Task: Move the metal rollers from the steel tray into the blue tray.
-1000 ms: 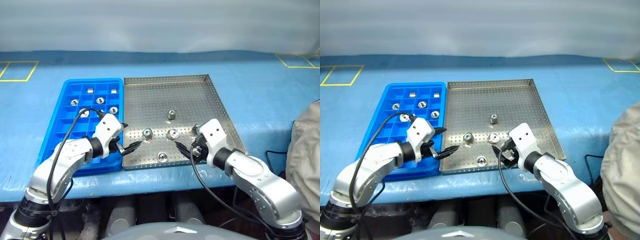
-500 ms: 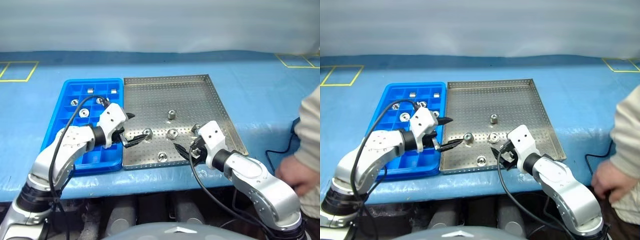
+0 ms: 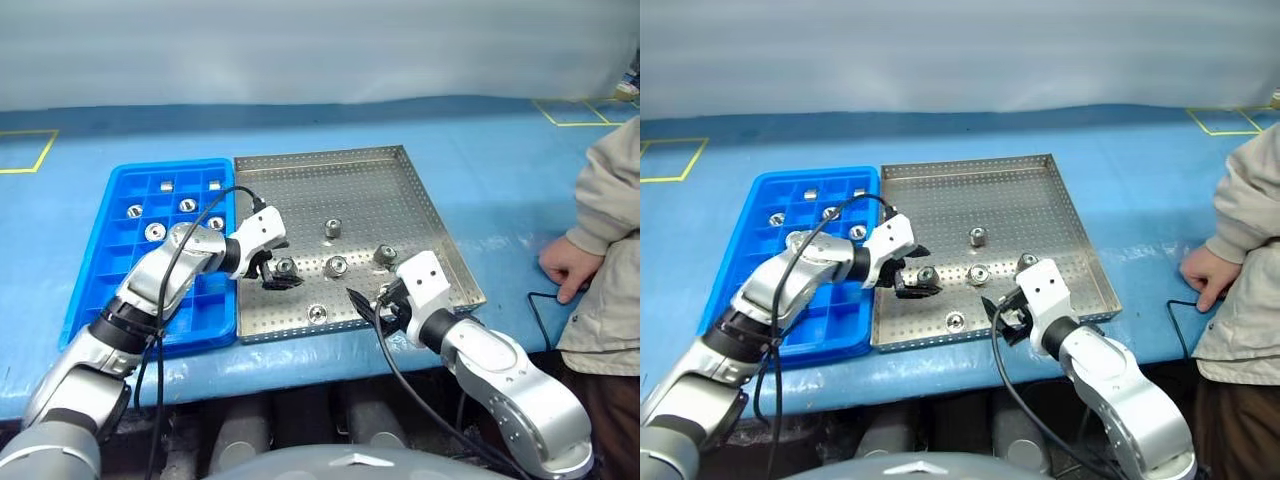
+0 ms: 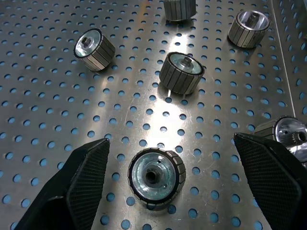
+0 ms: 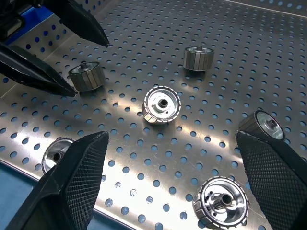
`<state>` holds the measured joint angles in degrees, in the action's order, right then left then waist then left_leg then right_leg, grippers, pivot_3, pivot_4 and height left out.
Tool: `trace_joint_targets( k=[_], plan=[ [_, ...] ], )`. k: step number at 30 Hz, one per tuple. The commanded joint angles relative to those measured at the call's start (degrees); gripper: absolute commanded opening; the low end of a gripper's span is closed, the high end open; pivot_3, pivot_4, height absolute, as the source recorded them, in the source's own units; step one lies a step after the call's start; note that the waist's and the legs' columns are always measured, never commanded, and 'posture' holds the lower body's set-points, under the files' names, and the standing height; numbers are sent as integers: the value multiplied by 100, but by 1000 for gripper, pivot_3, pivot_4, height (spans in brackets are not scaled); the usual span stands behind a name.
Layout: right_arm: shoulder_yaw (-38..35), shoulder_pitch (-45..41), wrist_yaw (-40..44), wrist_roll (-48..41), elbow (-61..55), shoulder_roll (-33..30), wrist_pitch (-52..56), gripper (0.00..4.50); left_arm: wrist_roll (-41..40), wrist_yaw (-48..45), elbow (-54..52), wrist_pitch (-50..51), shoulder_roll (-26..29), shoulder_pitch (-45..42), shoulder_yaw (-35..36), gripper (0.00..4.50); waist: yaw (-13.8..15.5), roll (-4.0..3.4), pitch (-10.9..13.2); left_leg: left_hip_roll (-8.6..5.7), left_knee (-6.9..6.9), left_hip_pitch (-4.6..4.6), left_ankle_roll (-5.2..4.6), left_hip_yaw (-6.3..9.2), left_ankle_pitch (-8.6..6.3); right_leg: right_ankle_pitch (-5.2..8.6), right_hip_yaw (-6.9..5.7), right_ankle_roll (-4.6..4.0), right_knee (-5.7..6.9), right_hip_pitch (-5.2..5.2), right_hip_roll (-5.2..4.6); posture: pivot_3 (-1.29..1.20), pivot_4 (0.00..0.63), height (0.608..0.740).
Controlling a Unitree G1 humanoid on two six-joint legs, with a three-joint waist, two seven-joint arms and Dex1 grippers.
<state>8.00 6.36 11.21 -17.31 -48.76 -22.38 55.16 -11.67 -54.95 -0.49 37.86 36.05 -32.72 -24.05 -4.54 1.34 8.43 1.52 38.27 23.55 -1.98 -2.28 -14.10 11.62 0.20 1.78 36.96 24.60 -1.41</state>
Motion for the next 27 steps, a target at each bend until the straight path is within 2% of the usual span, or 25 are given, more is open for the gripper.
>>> trace_joint_targets(
  k=[1,4,6,14,19,23,27],
  plan=[
    [-55,66,-90,63,-306,65,-166,4471,248,-112,244,-192,-43,-177,-73,4500,-35,0,0,0,0,-1,0,-1,0,0,2,1,0,0,0,-213,150,740],
    [-40,95,-110,91,-328,85,-174,4471,411,-201,410,-215,-66,-223,-183,4500,-65,0,0,1,0,-1,0,-2,0,-1,3,1,1,1,0,-219,150,740],
    [-56,104,-113,103,-337,93,-174,4500,548,-291,456,-254,-37,-241,-275,4134,-79,0,0,0,0,-1,0,-4,0,-1,5,2,1,1,-1,-219,150,740],
    [-69,42,-63,107,-312,74,-145,4500,760,-191,364,-328,-93,-191,-102,1679,-75,0,0,0,0,-1,-1,-6,0,-2,9,4,1,2,-1,-190,150,740],
    [-45,-94,47,92,-241,16,-133,4500,604,634,-71,91,-286,145,619,1683,-66,0,0,1,1,-2,-3,-11,-1,-7,15,11,3,4,-1,-153,150,740],
    [72,-411,119,111,-48,54,-133,4500,620,2471,-808,740,-1071,750,2118,1683,-17,1,0,2,1,-2,-5,-14,-2,-24,24,41,2,6,-3,-97,150,740],
    [451,-907,338,38,281,171,-126,4500,939,4018,-1722,858,-1764,1357,3227,1683,60,2,0,3,8,-3,-5,-12,-2,-28,28,46,5,3,-1,-28,150,740]
  ],
)
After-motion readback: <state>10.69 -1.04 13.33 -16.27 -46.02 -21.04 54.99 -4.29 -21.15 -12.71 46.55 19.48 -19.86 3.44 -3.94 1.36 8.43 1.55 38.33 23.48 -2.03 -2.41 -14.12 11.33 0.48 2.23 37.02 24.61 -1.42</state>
